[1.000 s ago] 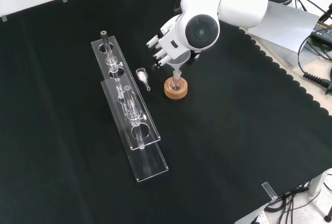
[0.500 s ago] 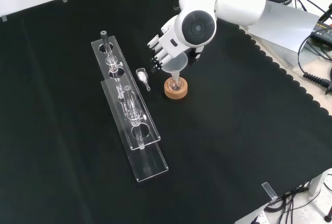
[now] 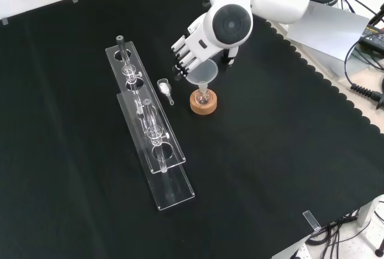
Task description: Place the funnel on the round-bottom flask.
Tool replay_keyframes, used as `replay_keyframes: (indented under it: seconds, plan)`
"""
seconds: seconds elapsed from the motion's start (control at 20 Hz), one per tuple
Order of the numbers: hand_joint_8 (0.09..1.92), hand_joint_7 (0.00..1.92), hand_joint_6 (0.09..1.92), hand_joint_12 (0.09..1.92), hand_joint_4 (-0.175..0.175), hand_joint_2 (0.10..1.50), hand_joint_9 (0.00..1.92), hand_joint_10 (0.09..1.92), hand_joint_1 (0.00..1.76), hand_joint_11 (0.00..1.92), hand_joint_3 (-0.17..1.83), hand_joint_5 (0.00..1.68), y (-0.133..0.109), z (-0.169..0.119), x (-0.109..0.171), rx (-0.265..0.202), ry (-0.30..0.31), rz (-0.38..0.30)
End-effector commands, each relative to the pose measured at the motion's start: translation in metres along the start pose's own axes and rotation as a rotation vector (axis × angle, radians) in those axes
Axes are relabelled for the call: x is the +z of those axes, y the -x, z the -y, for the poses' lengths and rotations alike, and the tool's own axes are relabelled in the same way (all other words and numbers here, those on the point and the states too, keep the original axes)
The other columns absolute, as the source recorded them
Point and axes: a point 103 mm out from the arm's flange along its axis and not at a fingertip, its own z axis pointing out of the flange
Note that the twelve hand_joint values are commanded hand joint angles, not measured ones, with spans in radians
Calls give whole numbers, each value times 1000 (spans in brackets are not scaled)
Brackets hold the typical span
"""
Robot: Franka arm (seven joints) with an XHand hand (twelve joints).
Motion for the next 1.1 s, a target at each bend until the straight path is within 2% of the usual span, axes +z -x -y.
replay_keyframes:
  seconds: [0.05, 0.2, 0.3, 0.55, 0.9, 1.1]
  plan:
    - [732, 142, 87, 1321, -53, 656, 601, 650, 574, 462, 390, 149, 24, 24, -8, 22, 52, -58]
    - [730, 146, 87, 1336, -51, 665, 546, 660, 563, 428, 370, 153, 41, 36, -9, 32, 65, -117]
    - [736, 164, 87, 1340, -49, 669, 523, 663, 559, 412, 363, 166, 56, 44, -6, 40, 88, -197]
    - [734, 253, 87, 1349, -44, 698, 540, 672, 616, 402, 364, 250, 87, 57, 14, 85, 109, -300]
    - [711, 389, 87, 1331, -44, 720, 648, 623, 679, 435, 390, 373, 116, 64, 41, 124, 117, -413]
    - [713, 440, 87, 1324, -47, 722, 695, 604, 697, 457, 404, 410, 122, 63, 52, 137, 130, -429]
